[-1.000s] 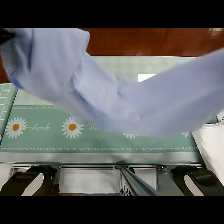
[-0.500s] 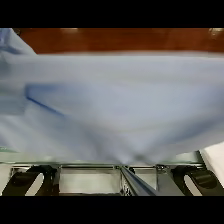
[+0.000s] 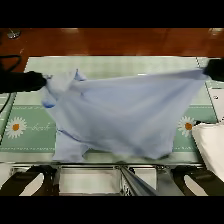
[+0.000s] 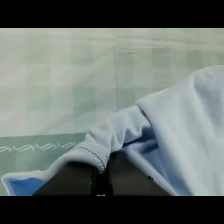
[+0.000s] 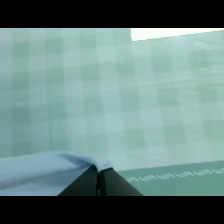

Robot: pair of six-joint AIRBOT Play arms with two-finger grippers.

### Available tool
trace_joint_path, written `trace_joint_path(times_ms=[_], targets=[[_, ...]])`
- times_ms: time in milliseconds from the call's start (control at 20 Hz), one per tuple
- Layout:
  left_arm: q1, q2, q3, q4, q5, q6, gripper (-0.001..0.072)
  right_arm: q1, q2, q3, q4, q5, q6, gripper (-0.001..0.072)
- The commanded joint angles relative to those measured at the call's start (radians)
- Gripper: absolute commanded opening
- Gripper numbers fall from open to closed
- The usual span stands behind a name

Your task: Fold the shirts.

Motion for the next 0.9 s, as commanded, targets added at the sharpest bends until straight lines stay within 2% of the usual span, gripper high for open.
trace_joint_path(times_ms=[0, 150, 200, 250, 300, 400, 500, 550, 600, 650, 750, 850], targets=[[0.0, -0.239, -0.027, -0.124, 0.215, -0.003, 0.0032, -0.078, -0.356, 0.111, 0.196, -0.155, -0.042, 0.0015], [0.0, -0.377, 0.031, -0.224, 0.215, -0.003, 0.0044, -0.164, -0.588, 0.26, 0.52, -0.152, -0.138, 0.0019], [0.0, -0.401, 0.057, -0.235, 0.202, -0.002, 0.0236, -0.187, -0.628, 0.282, 0.605, -0.149, -0.145, 0.0156], [0.0, -0.419, 0.092, -0.234, 0.167, 0.031, 0.0711, -0.215, -0.65, 0.293, 0.666, -0.134, -0.148, 0.059], [0.013, -0.435, 0.141, -0.21, 0.086, 0.093, 0.0703, -0.248, -0.654, 0.295, 0.689, -0.098, -0.164, 0.0633], [0.066, -0.438, 0.218, -0.053, -0.083, 0.109, 0.0701, -0.324, -0.634, 0.294, 0.633, 0.071, -0.239, 0.0633], [0.166, -0.415, 0.202, 0.087, -0.209, 0.109, 0.0699, -0.383, -0.575, 0.255, 0.398, 0.257, -0.28, 0.0633], [0.237, -0.391, 0.143, 0.078, -0.245, 0.109, 0.0698, -0.408, -0.504, 0.164, 0.284, 0.262, -0.28, 0.0633], [0.307, -0.359, 0.055, 0.037, -0.247, 0.109, 0.0697, -0.439, -0.418, 0.038, 0.265, 0.201, -0.27, 0.0632], [0.378, -0.324, -0.051, -0.039, -0.241, 0.117, 0.0697, -0.475, -0.31, -0.131, 0.328, 0.103, -0.281, 0.0632], [0.523, -0.275, -0.26, -0.259, -0.244, 0.225, 0.0697, -0.521, -0.094, -0.468, 0.539, -0.051, -0.38, 0.0632], [0.627, -0.264, -0.391, -0.426, -0.257, 0.314, 0.0697, -0.528, 0.079, -0.728, 0.699, -0.103, -0.449, 0.0631]])
